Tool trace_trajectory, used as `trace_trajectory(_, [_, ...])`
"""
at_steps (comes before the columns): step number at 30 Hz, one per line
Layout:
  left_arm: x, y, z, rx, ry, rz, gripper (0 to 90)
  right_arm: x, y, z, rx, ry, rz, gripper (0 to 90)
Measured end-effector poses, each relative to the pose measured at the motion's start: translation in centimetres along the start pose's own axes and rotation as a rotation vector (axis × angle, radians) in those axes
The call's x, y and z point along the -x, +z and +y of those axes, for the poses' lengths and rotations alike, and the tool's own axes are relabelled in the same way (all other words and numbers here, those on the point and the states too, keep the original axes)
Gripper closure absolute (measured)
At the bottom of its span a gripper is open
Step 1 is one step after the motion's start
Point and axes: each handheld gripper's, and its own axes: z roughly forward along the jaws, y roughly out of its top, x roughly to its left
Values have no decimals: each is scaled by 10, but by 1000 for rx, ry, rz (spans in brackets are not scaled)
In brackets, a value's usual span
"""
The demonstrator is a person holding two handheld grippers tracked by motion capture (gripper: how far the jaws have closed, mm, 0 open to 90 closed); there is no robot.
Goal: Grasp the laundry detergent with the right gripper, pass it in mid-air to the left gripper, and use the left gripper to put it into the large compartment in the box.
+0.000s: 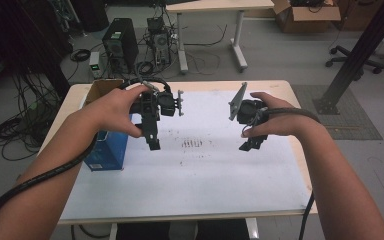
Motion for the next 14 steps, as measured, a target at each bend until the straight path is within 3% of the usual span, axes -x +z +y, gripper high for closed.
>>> trace_trajectory(14, [-5,2,-1,2,14,-9,2,1,2,2,-6,1,7,35])
